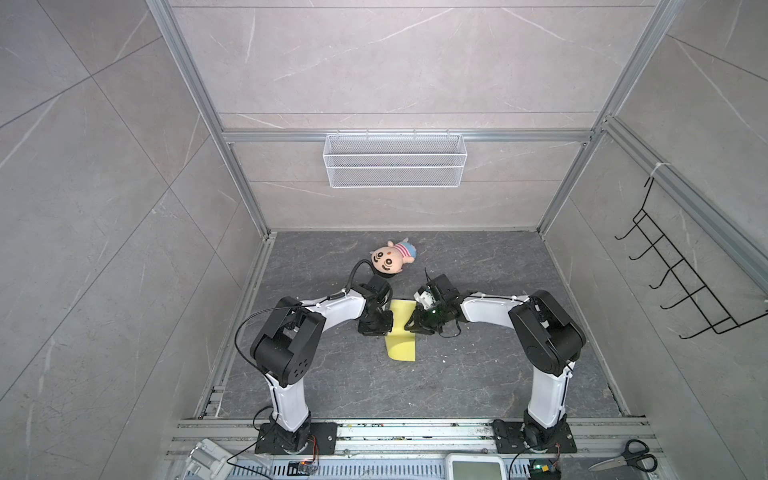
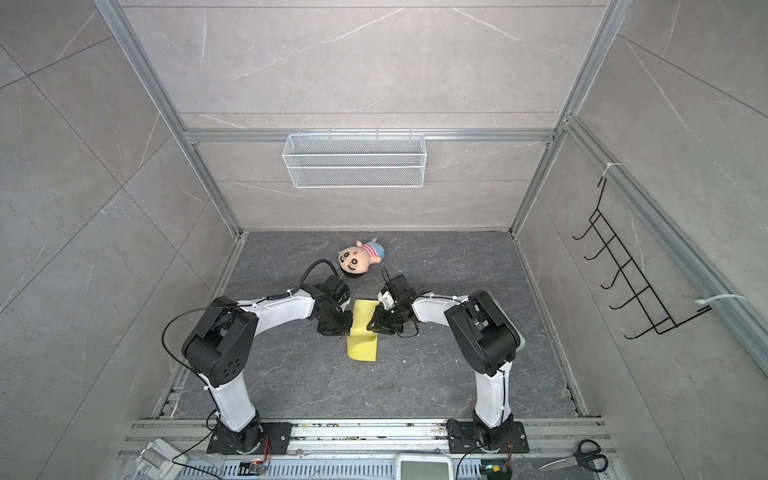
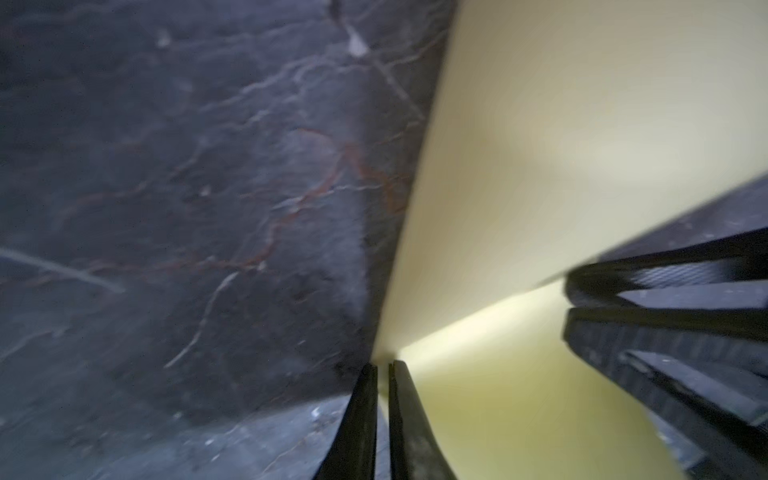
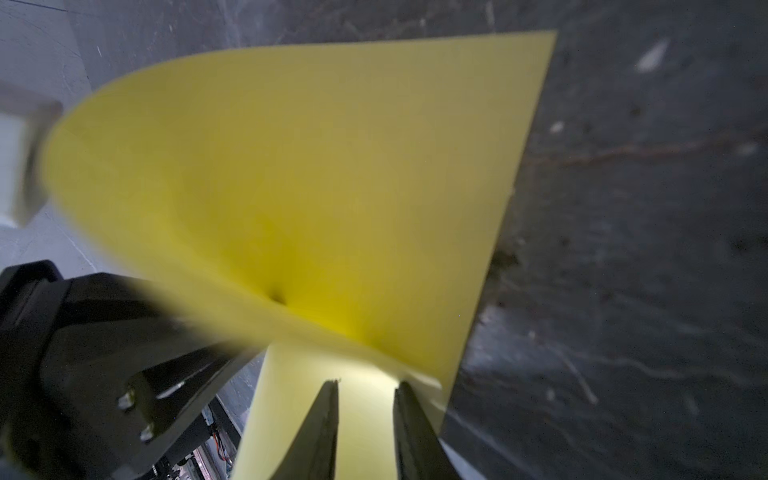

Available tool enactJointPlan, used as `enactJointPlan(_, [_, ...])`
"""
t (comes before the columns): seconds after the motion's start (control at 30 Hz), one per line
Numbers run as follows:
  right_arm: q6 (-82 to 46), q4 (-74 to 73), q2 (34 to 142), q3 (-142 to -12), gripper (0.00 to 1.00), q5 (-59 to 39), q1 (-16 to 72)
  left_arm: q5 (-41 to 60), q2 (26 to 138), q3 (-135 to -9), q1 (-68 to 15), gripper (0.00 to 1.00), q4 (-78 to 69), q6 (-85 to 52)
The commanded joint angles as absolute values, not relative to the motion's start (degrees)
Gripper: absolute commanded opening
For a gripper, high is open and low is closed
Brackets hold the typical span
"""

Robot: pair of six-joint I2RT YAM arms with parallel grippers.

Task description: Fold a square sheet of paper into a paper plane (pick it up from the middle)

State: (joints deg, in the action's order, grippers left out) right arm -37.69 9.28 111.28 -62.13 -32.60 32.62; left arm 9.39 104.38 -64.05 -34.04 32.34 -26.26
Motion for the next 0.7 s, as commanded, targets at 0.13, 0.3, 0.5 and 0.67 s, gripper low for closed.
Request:
enactJointPlan(0.13, [-37.7, 16.9, 117.0, -59.5, 0.28, -19.7, 33.3, 10.7, 96.3, -64.3, -33.9, 0.13, 36.2, -26.5])
enactJointPlan(0.3, [-37.8, 17.1, 117.2, -59.7, 0.28, -19.4, 33.6, 16.8, 96.0, -62.0, -34.2, 0.13, 29.5, -30.6])
enactJointPlan(0.5, [-37.9, 17.2, 117.4, -59.6, 0.28, -19.2, 33.8, 18.8, 100.6, -61.4, -35.1, 0.13, 27.6, -32.1])
enactJointPlan(0.67, [-38.0, 17.4, 117.5, -59.7, 0.28, -19.3, 33.9, 18.3, 102.3, -60.2, -35.2, 0.13, 28.0, -32.1])
